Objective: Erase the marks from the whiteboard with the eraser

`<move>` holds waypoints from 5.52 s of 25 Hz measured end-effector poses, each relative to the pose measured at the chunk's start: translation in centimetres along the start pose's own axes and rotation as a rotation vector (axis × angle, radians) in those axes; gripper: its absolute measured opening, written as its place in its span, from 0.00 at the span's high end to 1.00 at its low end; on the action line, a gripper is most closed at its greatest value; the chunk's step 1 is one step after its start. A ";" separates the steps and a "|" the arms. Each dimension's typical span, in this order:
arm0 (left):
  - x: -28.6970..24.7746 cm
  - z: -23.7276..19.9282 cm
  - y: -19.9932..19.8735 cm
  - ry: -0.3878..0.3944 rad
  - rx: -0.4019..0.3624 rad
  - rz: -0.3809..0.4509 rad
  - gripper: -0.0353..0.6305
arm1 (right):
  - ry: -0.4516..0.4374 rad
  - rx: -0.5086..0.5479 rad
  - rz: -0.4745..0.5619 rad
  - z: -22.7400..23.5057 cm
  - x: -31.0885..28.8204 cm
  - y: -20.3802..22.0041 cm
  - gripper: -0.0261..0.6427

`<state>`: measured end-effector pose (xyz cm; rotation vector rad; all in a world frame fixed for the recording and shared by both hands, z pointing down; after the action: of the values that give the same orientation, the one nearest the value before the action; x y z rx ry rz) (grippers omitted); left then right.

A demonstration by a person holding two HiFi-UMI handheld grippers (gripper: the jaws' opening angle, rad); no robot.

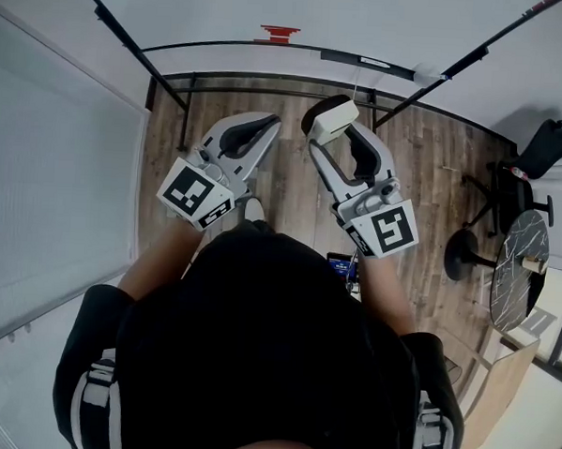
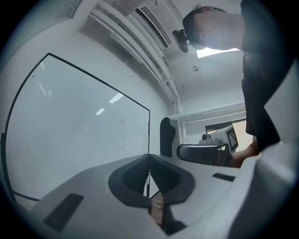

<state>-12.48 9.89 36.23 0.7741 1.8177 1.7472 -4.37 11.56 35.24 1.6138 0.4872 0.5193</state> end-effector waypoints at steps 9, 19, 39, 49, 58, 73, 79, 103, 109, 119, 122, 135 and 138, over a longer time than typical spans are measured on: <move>-3.2 -7.8 0.5 0.041 -0.033 -0.026 0.93 | 0.044 0.003 -0.048 3.9 -7.7 1.6 0.62; -6.6 -12.0 2.1 0.057 -0.002 -0.062 0.93 | 0.083 -0.040 -0.078 7.3 -10.7 3.9 0.62; -23.7 -14.0 0.6 -0.087 -0.039 -0.048 0.93 | -0.018 0.012 -0.048 26.2 -9.6 5.2 0.62; -32.5 -13.7 -0.8 -0.152 -0.059 -0.026 0.93 | 0.017 0.151 -0.097 36.4 -7.9 3.3 0.62; -37.7 -14.6 -4.6 -0.095 -0.082 0.002 0.93 | 0.189 0.622 -0.265 42.8 -9.2 -4.8 0.62; -41.1 -16.3 -6.2 0.000 -0.087 0.030 0.93 | 0.369 1.144 -0.539 48.5 -13.2 -19.4 0.63; -40.4 -17.0 -5.7 0.012 -0.068 0.037 0.93 | 0.390 1.194 -0.672 49.1 -14.9 -19.6 0.63; -39.0 -19.7 -4.8 -0.048 -0.044 0.022 0.93 | 0.104 1.060 -0.931 46.2 -15.2 -2.2 0.63; -38.9 -19.5 -5.2 -0.042 -0.046 0.029 0.93 | 0.287 1.127 -0.774 47.0 -14.6 -12.7 0.63; -38.7 -19.9 -5.2 -0.053 -0.040 0.023 0.93 | 0.497 1.255 -0.709 49.9 -14.9 -19.4 0.63; -38.7 -20.5 -5.2 -0.067 -0.040 0.019 0.93 | 0.485 1.260 -0.725 49.5 -15.0 -17.7 0.63; -38.0 -20.1 -4.2 -0.073 -0.039 -0.001 0.93 | 0.152 1.124 -0.974 46.6 -15.8 1.0 0.63; -38.2 -20.5 -3.9 -0.071 -0.035 -0.008 0.93 | 0.139 1.119 -0.971 46.2 -16.0 2.7 0.63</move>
<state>0.24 -31.52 32.15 0.8039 1.7370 1.7194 10.11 -35.11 33.04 2.0591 1.7519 -0.4979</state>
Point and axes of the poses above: the fingertips, and each gripper's own axes: x backward along the fingers, z to its right, y out of its underside, the point moved 1 cm from there along x, backward along the fingers, and after that the axes turned 10 degrees about -y, right-handed, at the moved point
